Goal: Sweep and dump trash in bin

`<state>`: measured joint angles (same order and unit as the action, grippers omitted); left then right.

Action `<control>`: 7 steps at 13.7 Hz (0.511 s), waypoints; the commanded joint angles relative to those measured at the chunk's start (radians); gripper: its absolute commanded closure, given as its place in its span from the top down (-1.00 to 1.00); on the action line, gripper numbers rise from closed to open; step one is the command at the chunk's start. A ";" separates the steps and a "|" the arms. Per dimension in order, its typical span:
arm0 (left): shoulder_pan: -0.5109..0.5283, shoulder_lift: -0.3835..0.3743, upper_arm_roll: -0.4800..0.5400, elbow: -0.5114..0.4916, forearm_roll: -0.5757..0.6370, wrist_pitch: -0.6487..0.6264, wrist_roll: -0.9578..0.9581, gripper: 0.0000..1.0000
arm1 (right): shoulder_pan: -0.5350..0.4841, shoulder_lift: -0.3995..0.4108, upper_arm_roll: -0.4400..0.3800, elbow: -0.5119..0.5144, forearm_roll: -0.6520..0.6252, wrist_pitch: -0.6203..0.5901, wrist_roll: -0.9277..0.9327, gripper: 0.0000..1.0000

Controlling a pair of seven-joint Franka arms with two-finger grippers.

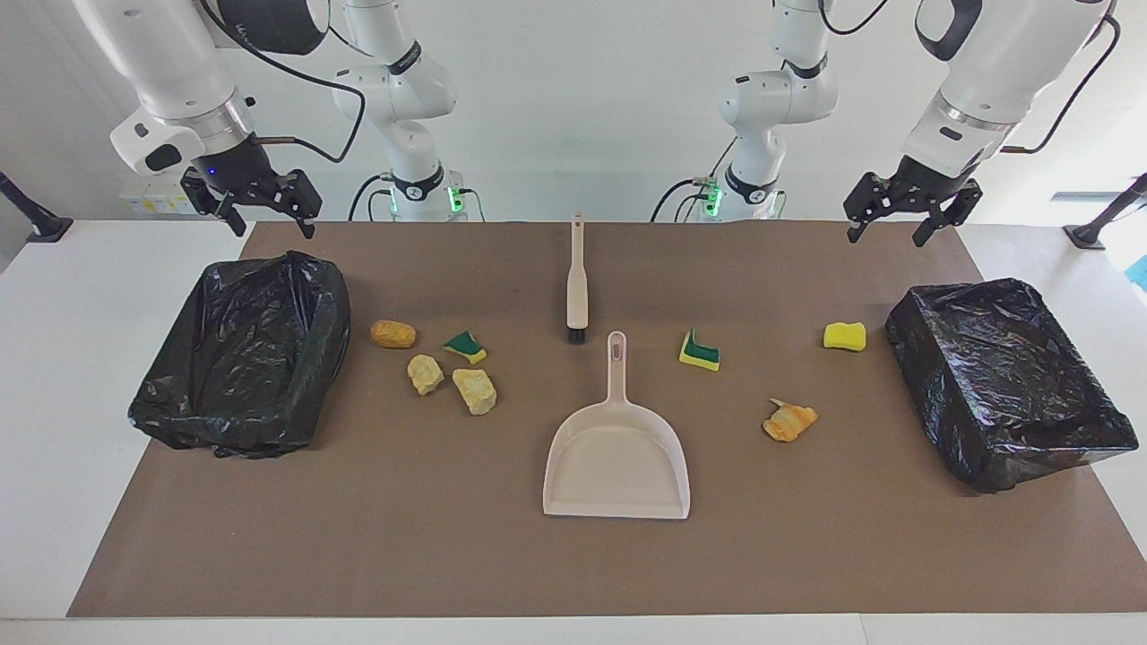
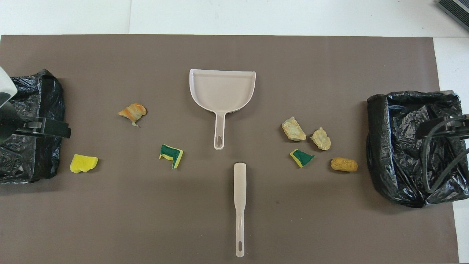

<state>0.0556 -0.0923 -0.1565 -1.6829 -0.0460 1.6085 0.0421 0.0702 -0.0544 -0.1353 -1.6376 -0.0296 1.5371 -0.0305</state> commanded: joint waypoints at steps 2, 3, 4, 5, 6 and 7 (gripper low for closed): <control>-0.031 -0.003 0.000 0.005 -0.011 -0.010 -0.004 1.00 | -0.004 -0.031 0.005 -0.036 -0.003 0.003 -0.012 1.00; -0.072 -0.007 -0.002 -0.006 -0.011 0.016 -0.008 1.00 | -0.004 -0.033 0.005 -0.037 -0.003 0.003 -0.014 1.00; -0.112 -0.013 -0.003 -0.038 -0.011 0.046 -0.017 1.00 | -0.004 -0.035 0.005 -0.044 -0.004 0.003 -0.014 1.00; -0.146 -0.038 -0.003 -0.087 -0.011 0.075 -0.031 1.00 | -0.004 -0.041 0.005 -0.048 -0.003 0.004 -0.012 1.00; -0.177 -0.067 -0.003 -0.142 -0.011 0.105 -0.039 1.00 | -0.004 -0.042 0.005 -0.053 -0.003 0.005 -0.012 1.00; -0.209 -0.108 -0.003 -0.214 -0.011 0.154 -0.079 1.00 | -0.003 -0.047 0.005 -0.059 -0.004 0.006 -0.011 1.00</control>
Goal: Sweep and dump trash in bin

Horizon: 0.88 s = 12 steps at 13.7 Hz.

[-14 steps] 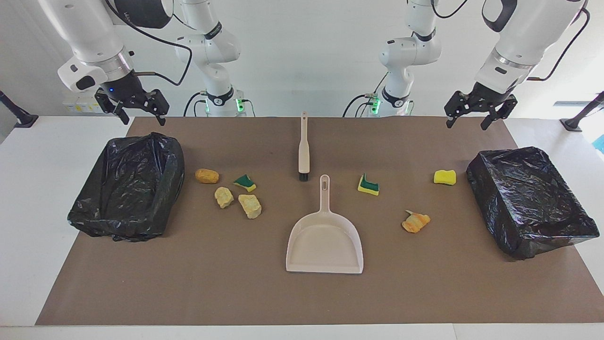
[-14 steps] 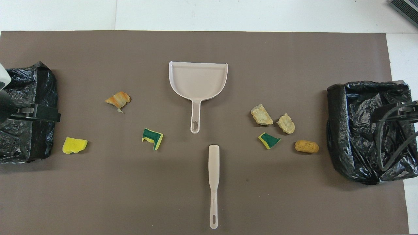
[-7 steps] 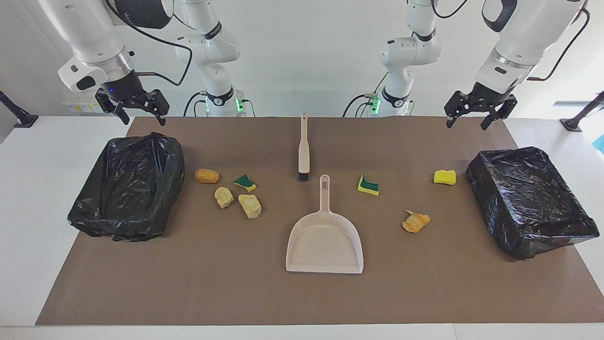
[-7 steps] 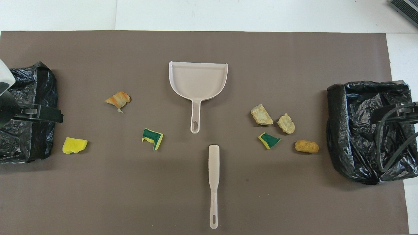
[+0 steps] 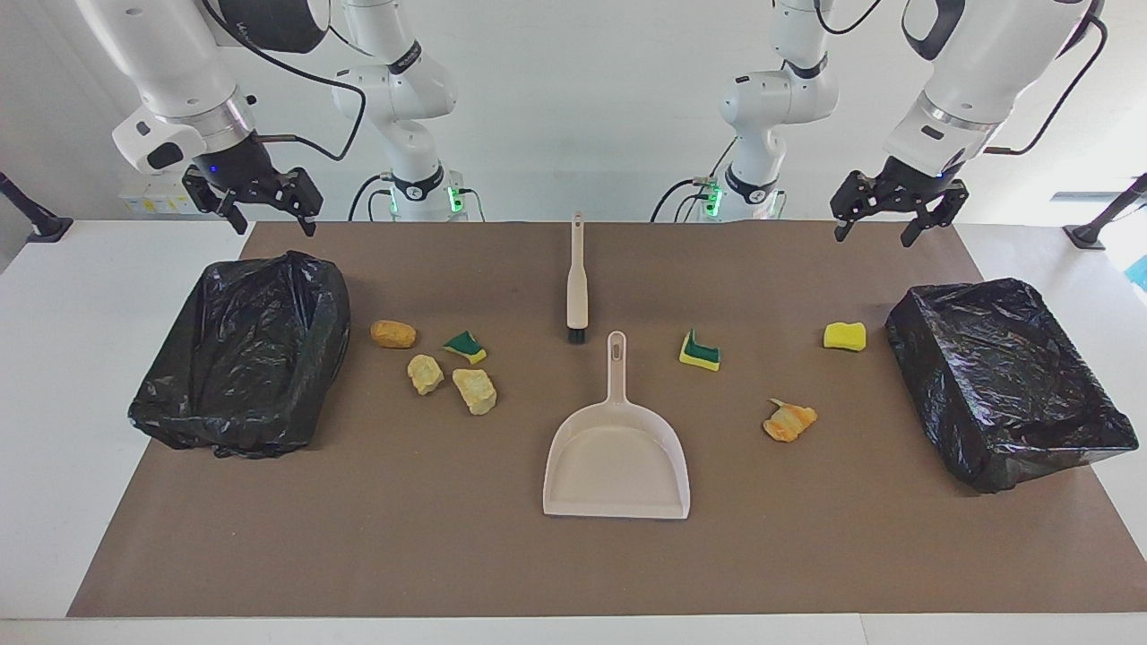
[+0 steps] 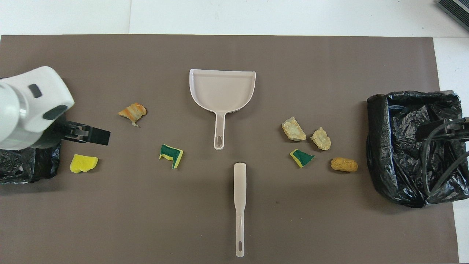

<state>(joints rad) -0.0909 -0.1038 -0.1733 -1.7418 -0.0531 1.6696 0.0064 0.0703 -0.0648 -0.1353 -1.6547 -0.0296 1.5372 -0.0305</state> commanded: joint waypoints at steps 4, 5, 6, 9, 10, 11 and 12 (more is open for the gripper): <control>-0.199 -0.163 0.014 -0.338 -0.004 0.245 -0.195 1.00 | -0.003 -0.040 0.005 -0.059 -0.003 0.006 -0.015 1.00; -0.226 -0.163 0.014 -0.370 -0.004 0.271 -0.213 1.00 | -0.003 -0.040 0.005 -0.063 -0.003 0.006 -0.014 1.00; -0.265 -0.165 0.012 -0.399 -0.004 0.294 -0.238 1.00 | -0.003 -0.044 0.005 -0.066 -0.003 0.006 -0.014 1.00; -0.390 -0.152 0.012 -0.497 -0.004 0.433 -0.363 1.00 | -0.003 -0.058 0.005 -0.091 -0.003 0.008 -0.020 1.00; -0.408 -0.148 0.012 -0.521 -0.004 0.468 -0.393 1.00 | -0.003 -0.059 0.005 -0.096 -0.003 0.008 -0.019 1.00; -0.435 -0.137 0.011 -0.528 -0.004 0.490 -0.414 1.00 | -0.003 -0.059 0.005 -0.097 -0.003 0.008 -0.017 1.00; -0.475 -0.102 0.012 -0.541 -0.004 0.521 -0.460 1.00 | -0.003 -0.059 0.005 -0.097 -0.003 0.006 -0.017 1.00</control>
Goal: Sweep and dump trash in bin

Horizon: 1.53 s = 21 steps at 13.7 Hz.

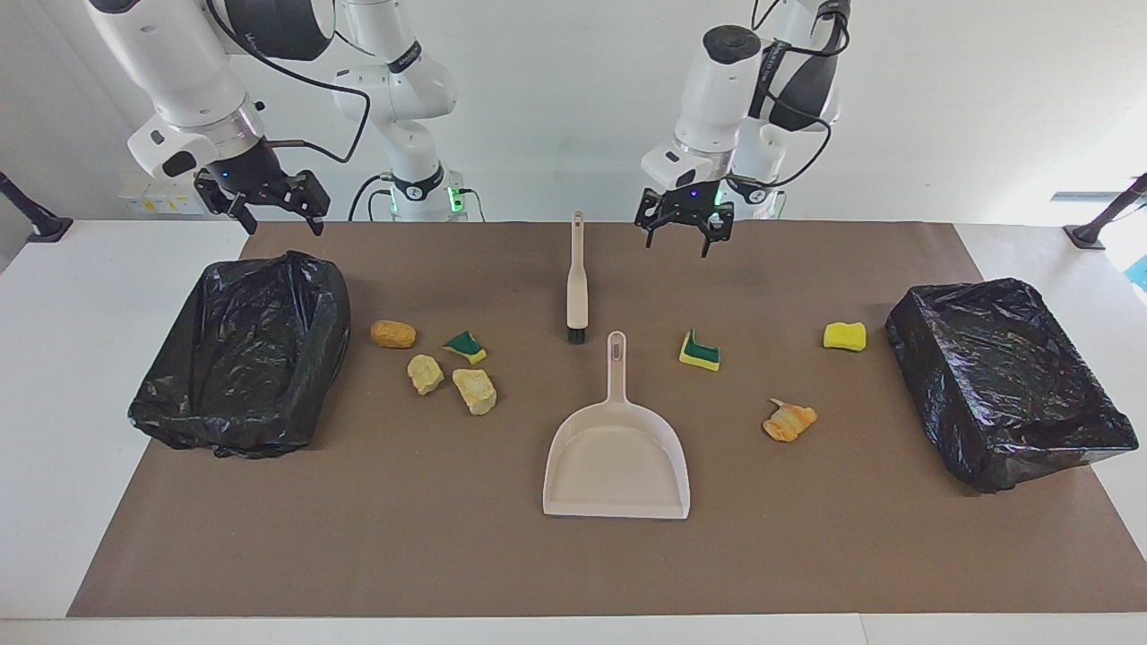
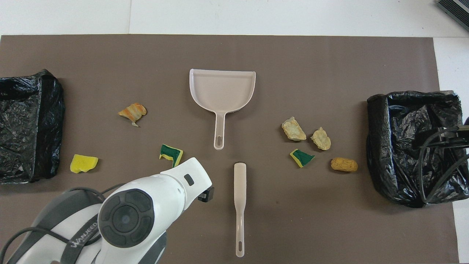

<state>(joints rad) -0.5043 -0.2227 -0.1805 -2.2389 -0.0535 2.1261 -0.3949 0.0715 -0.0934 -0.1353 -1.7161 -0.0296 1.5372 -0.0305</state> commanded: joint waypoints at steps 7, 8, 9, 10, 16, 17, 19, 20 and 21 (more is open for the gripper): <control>-0.337 0.171 0.019 -0.091 0.006 0.252 -0.362 1.00 | 0.083 0.017 0.008 -0.005 -0.015 0.034 0.095 1.00; -0.355 0.171 0.019 -0.096 0.007 0.253 -0.392 1.00 | 0.083 0.030 0.008 0.004 -0.006 0.035 0.096 1.00; -0.364 0.166 0.019 -0.106 0.007 0.256 -0.397 1.00 | 0.083 0.043 0.008 0.009 -0.006 0.041 0.095 1.00; -0.382 0.158 0.019 -0.129 0.007 0.279 -0.398 1.00 | 0.091 0.055 0.011 0.007 0.000 0.066 0.092 1.00; -0.384 0.152 0.019 -0.165 0.007 0.327 -0.427 0.11 | 0.140 0.153 0.019 0.015 0.089 0.121 0.163 1.00; -0.381 0.154 0.019 -0.163 0.007 0.319 -0.433 -0.18 | 0.160 0.182 0.019 0.036 0.089 0.123 0.217 1.00; -0.370 0.155 0.019 -0.163 0.007 0.308 -0.433 -0.94 | 0.204 0.205 0.020 0.052 0.096 0.138 0.276 1.00; -0.369 0.155 0.021 -0.163 0.007 0.299 -0.432 -1.00 | 0.217 0.217 0.020 0.052 0.109 0.159 0.290 1.00; -0.362 0.158 0.021 -0.160 0.007 0.296 -0.429 -1.00 | 0.218 0.219 0.020 0.050 0.141 0.175 0.303 1.00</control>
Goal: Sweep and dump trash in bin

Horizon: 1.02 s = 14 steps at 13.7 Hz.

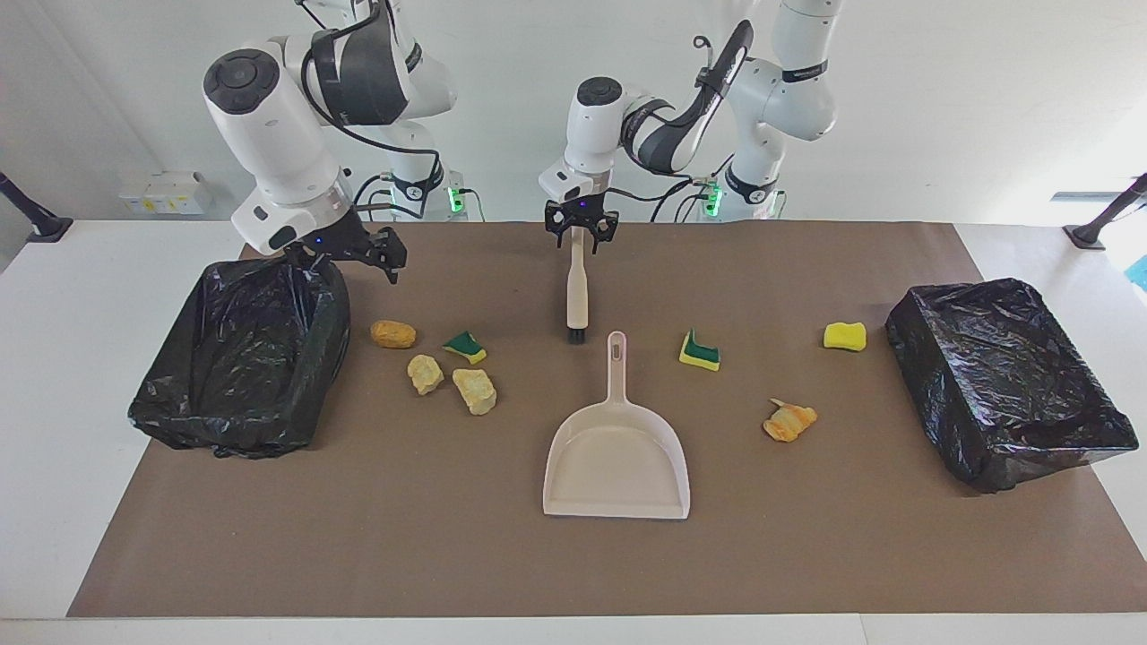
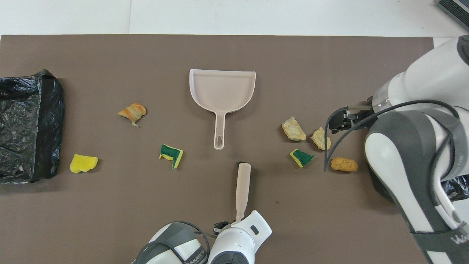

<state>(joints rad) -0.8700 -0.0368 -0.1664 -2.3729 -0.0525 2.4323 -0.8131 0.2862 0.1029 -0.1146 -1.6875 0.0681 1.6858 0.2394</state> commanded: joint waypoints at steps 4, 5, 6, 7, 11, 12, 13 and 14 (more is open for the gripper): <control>0.067 -0.060 0.011 0.030 0.008 -0.183 -0.008 -1.00 | 0.005 0.034 0.000 0.023 0.101 0.055 0.060 1.00; 0.075 -0.063 0.015 0.056 0.008 -0.252 -0.006 -1.00 | 0.007 0.035 0.000 0.023 0.101 0.058 0.076 1.00; 0.094 -0.064 0.018 0.078 0.010 -0.310 -0.006 -1.00 | 0.011 0.041 0.001 0.025 0.101 0.060 0.096 1.00; 0.136 -0.084 0.016 0.099 0.010 -0.352 -0.005 -1.00 | 0.025 0.061 0.001 0.029 0.095 0.060 0.116 1.00; 0.305 -0.127 0.016 0.193 0.054 -0.536 0.024 -1.00 | 0.085 0.205 0.003 0.199 0.094 0.058 0.244 1.00; 0.351 -0.126 0.016 0.216 0.056 -0.562 0.041 -1.00 | 0.090 0.228 0.016 0.222 0.096 0.060 0.265 1.00; 0.397 -0.120 0.016 0.239 0.060 -0.582 0.073 -1.00 | 0.109 0.262 0.036 0.250 0.096 0.078 0.320 1.00; 0.438 -0.115 0.016 0.245 0.071 -0.593 0.103 -1.00 | 0.138 0.305 0.038 0.284 0.095 0.104 0.384 1.00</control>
<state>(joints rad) -0.5066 -0.1588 -0.1384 -2.1615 -0.0053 1.8868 -0.7537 0.3932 0.3146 -0.0898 -1.5038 0.1480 1.7655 0.5267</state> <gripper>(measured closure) 0.740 0.000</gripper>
